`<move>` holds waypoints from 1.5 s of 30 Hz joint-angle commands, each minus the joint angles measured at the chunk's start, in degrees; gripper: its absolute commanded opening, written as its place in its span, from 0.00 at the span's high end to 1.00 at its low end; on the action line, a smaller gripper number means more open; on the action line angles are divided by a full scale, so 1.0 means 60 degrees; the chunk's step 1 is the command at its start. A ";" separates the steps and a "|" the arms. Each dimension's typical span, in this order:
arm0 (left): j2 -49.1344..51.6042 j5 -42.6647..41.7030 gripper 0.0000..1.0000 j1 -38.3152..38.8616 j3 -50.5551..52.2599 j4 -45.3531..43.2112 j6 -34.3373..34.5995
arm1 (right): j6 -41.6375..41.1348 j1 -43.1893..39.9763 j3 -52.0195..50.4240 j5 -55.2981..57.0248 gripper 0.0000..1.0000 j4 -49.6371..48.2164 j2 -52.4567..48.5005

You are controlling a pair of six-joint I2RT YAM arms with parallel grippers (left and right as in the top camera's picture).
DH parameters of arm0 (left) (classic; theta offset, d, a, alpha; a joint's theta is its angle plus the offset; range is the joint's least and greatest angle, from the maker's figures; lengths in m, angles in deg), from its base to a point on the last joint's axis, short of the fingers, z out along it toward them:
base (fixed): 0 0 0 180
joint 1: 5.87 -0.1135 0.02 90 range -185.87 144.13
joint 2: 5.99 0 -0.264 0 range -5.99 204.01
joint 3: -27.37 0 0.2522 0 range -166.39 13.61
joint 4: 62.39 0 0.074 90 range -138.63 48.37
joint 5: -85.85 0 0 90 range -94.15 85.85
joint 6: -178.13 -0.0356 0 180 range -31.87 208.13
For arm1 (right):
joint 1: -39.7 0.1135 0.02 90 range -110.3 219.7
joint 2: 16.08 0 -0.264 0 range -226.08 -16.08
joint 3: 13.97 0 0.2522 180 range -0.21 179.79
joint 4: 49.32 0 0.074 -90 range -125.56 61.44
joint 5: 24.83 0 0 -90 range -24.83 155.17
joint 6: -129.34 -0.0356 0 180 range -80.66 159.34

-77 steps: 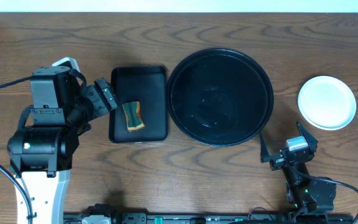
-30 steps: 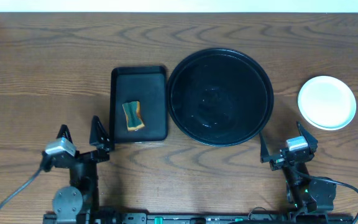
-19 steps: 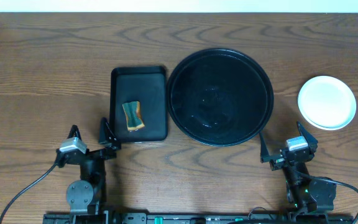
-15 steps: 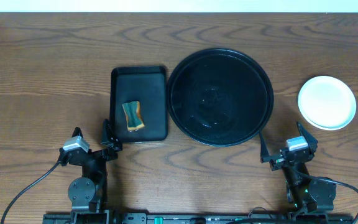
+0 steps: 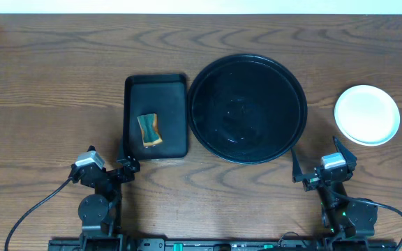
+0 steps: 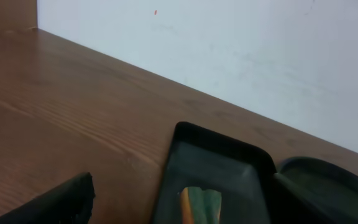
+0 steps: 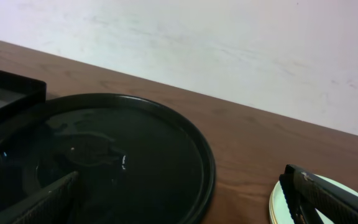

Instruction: Clean dirty plates on tray and stack at the side

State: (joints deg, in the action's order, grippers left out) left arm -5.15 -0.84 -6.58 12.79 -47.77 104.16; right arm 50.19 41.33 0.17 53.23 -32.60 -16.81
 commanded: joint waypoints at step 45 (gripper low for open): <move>-0.0102 0.0095 0.11 0.0022 0.0091 0.0503 -0.0160 | 0.0062 -0.0193 -0.0011 0.0018 0.01 0.0044 0.0036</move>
State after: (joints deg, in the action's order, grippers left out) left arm -5.30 -1.01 -6.51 12.66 -47.53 104.16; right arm 50.19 41.33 0.17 53.23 -32.58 -16.81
